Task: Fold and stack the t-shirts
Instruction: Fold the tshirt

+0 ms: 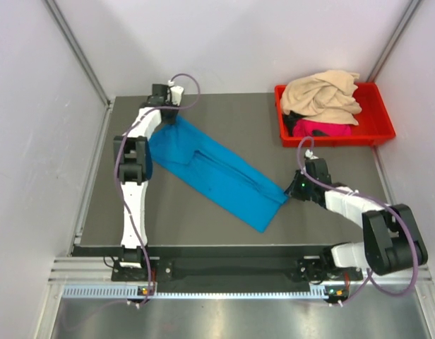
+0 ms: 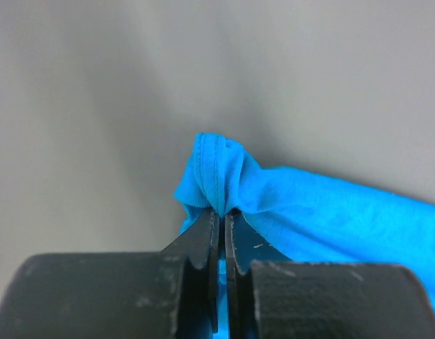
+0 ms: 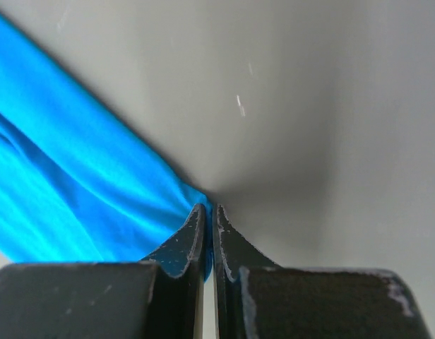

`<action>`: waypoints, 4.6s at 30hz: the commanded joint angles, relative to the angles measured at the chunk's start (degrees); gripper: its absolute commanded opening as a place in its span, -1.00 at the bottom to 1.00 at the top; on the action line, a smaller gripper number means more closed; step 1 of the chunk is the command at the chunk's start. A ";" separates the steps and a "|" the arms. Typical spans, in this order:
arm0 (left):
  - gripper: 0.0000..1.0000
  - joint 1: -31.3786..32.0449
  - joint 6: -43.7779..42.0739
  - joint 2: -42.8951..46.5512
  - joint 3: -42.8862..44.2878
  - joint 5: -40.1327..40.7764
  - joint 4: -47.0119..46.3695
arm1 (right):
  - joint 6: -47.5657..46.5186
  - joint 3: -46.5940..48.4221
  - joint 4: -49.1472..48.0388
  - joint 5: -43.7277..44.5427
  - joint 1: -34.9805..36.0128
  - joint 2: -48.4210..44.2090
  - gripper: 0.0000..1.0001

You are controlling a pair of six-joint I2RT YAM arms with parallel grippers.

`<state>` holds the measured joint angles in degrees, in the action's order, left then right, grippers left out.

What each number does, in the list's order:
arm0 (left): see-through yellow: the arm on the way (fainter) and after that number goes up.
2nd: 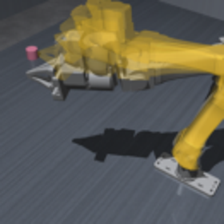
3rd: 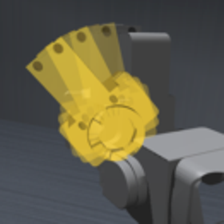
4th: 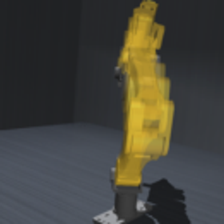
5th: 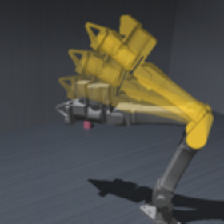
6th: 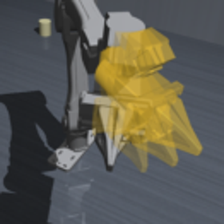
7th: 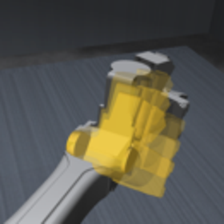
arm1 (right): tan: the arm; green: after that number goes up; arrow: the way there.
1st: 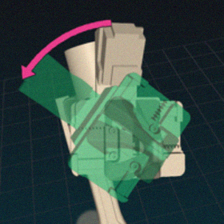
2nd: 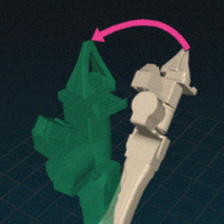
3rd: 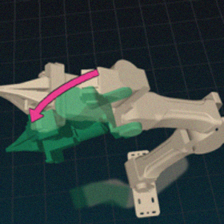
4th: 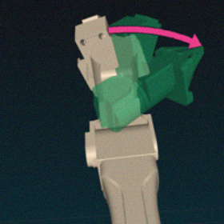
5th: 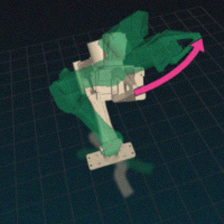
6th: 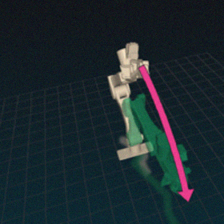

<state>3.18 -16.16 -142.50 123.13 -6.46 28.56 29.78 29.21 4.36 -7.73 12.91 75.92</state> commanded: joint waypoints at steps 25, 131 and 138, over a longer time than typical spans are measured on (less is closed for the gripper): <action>0.81 14.14 5.18 -5.88 15.21 10.77 -10.46 | 5.85 11.17 33.44 9.20 7.92 -19.33 0.24; -0.57 54.92 -29.63 58.56 -85.25 -11.13 -20.31 | -1.74 34.10 15.14 -3.79 3.09 7.94 0.15; -1.00 54.74 -30.25 70.05 -85.95 -12.43 -0.54 | 0.01 17.30 23.15 -1.95 8.87 -6.30 0.12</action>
<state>58.02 -45.41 -78.61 37.87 -16.82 16.82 29.61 50.87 22.85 -10.28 17.93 73.41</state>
